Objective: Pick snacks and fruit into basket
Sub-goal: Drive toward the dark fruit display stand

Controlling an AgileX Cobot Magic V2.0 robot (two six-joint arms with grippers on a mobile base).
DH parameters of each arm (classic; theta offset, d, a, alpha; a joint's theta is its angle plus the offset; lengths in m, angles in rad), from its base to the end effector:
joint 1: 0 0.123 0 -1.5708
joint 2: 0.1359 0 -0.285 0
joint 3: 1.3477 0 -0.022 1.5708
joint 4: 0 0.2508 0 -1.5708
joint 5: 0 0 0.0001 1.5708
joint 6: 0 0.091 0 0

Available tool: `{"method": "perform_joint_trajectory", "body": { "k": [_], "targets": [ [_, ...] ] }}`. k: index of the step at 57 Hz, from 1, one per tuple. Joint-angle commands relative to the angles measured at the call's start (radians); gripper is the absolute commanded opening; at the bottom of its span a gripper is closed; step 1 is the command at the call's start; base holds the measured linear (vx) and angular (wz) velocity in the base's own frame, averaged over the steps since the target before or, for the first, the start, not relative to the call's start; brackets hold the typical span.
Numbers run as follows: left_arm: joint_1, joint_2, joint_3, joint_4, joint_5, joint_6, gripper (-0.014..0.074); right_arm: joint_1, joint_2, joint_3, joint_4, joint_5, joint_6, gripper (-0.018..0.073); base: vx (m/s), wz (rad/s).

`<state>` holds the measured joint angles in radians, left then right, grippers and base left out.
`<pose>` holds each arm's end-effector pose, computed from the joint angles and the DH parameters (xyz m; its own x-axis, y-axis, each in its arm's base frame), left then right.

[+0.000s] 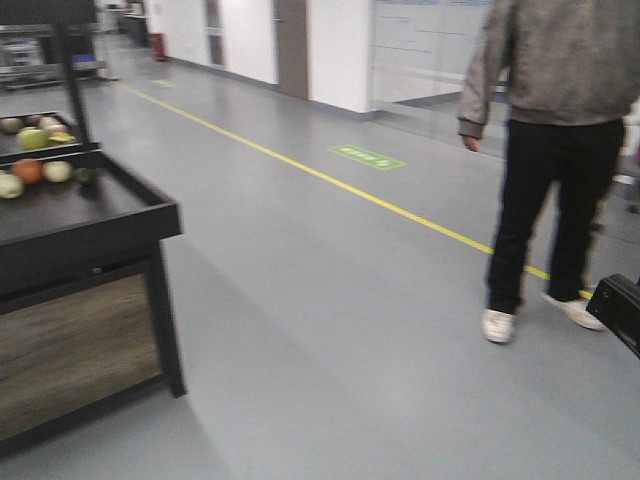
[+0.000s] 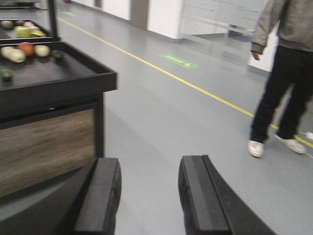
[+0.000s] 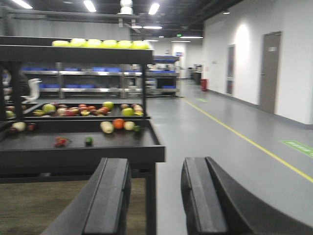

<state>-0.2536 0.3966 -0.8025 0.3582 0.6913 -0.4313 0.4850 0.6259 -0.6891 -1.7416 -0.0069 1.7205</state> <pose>0.0559 0.0066 0.3910 -0.1630 -0.1087 -0.9806 0.0068 0.9938 -0.1113 0.1134 0.0603 0.3926 0.1415 0.0507 -0.9886 -0.4693 0.8828 -0.0219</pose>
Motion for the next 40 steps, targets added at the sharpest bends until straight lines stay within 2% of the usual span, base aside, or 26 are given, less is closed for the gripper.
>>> {"method": "perform_joint_trajectory", "body": {
  "k": [1, 40],
  "targets": [
    [0.003, 0.009, -0.033, 0.016, -0.075, -0.002, 0.0408, -0.005, -0.001, -0.03, -0.038, 0.023, -0.001, 0.0329, 0.21, 0.69],
    [0.003, 0.009, -0.033, 0.016, -0.075, -0.002, 0.0408, -0.005, -0.001, -0.03, -0.038, 0.023, -0.002, 0.0329, 0.22, 0.67]
  ]
}}
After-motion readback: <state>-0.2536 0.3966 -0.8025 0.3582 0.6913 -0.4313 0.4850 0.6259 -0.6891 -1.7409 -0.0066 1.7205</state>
